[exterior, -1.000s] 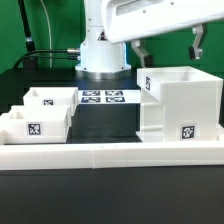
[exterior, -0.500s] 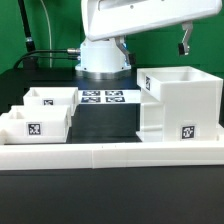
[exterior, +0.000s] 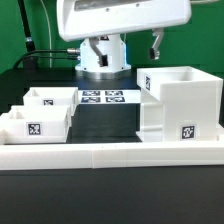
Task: Assemble drawer
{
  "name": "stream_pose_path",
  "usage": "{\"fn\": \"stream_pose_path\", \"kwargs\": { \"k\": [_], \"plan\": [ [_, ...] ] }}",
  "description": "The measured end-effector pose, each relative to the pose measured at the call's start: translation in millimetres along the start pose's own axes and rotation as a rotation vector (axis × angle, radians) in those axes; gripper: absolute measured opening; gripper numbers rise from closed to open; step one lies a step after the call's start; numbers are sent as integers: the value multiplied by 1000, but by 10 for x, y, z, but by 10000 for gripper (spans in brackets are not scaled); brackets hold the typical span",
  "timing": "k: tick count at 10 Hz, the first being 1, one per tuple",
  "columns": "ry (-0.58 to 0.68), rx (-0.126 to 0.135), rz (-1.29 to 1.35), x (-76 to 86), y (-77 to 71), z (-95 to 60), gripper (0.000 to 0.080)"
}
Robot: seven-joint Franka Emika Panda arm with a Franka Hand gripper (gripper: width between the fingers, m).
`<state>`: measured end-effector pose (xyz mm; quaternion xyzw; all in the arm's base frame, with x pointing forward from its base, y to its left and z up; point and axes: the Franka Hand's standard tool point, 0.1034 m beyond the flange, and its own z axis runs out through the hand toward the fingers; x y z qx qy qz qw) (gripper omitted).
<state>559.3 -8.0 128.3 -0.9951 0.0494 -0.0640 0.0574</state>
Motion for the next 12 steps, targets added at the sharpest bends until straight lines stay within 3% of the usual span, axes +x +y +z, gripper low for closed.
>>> {"fn": "stream_pose_path", "kwargs": {
  "k": [2,7,12],
  "plan": [
    [16,-14,-41,-47,311,20,649],
    [12,-17,-17,-65,347,37,649],
    [-27,-74,6,-328,730,398,649]
  ]
}}
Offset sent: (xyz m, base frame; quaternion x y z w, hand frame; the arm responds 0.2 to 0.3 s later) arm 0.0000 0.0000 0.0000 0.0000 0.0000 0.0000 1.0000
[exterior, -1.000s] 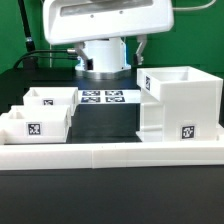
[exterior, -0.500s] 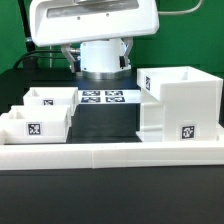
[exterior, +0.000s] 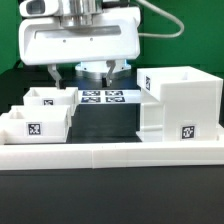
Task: Assemble drawer
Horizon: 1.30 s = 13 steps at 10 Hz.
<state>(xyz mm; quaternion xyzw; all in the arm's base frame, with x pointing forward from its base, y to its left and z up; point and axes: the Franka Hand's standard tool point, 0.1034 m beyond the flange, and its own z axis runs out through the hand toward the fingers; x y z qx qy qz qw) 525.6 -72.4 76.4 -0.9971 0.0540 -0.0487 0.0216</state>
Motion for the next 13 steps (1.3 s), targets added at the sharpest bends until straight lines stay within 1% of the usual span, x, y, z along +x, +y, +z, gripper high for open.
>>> {"fn": "stream_pose_path", "kwargs": {
  "k": [1,2,5,6,7,8,9,11,13],
  "plan": [
    [8,-17,-20,-20,97,104,649],
    [3,-13,-12,-21,71,97,649],
    [2,-14,-11,-27,78,107,649],
    [0,-18,-37,-44,115,141,649],
    [-8,-26,-58,-85,198,226,649],
    [-20,-28,-68,-123,243,285,649],
    [-27,-30,-83,-136,258,332,649],
    [-42,-31,-99,-183,238,432,649],
    [-60,-34,-107,-223,261,545,649]
  ]
}}
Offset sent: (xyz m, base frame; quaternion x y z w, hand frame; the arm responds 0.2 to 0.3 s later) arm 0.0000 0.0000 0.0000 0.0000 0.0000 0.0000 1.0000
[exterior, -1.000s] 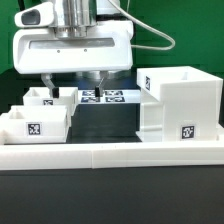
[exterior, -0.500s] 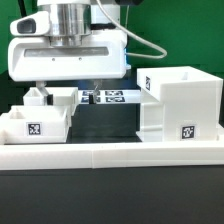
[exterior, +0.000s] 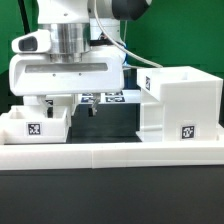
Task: Assemble drawer
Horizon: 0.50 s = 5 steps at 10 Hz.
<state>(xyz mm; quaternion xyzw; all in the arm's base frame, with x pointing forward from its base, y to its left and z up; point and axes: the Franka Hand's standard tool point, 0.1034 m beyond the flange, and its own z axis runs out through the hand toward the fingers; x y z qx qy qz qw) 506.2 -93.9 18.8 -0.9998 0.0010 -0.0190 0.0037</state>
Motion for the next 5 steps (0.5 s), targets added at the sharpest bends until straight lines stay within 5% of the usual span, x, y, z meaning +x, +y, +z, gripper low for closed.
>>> {"fn": "stream_pose_path", "kwargs": {
  "k": [5],
  "plan": [
    [3,-14,-16,-40,42,104,649]
  ]
}}
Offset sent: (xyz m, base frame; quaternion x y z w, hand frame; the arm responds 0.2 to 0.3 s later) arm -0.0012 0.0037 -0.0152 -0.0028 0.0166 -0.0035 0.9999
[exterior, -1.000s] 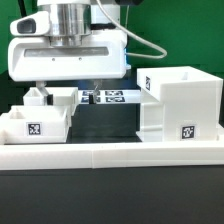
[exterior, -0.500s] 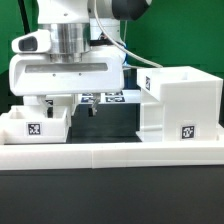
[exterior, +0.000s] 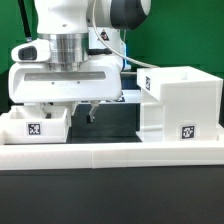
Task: Assemble drawer
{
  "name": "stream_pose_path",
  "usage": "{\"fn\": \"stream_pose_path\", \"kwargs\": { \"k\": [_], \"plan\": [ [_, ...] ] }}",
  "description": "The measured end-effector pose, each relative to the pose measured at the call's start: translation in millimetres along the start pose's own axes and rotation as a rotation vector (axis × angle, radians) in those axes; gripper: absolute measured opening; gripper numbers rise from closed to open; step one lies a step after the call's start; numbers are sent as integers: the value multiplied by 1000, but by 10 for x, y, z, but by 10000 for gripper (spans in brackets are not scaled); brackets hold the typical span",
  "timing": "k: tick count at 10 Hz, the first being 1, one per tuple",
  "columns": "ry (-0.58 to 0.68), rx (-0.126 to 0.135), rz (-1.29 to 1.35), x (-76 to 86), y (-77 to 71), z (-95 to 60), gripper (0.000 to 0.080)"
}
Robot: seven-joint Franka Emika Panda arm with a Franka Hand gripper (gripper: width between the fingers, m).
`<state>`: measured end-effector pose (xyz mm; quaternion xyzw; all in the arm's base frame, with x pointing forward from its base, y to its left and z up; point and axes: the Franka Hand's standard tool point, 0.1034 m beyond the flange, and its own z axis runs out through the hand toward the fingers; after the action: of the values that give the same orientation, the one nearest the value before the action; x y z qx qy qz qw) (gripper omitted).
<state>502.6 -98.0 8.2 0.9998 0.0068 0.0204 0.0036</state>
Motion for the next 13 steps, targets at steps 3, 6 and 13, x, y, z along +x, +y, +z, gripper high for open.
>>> {"fn": "stream_pose_path", "kwargs": {
  "k": [3,6,13],
  "plan": [
    [0,0,1,1,4,-1,440],
    [0,0,1,1,4,-1,121],
    [-1,0,4,-2,10,-1,40]
  ]
}}
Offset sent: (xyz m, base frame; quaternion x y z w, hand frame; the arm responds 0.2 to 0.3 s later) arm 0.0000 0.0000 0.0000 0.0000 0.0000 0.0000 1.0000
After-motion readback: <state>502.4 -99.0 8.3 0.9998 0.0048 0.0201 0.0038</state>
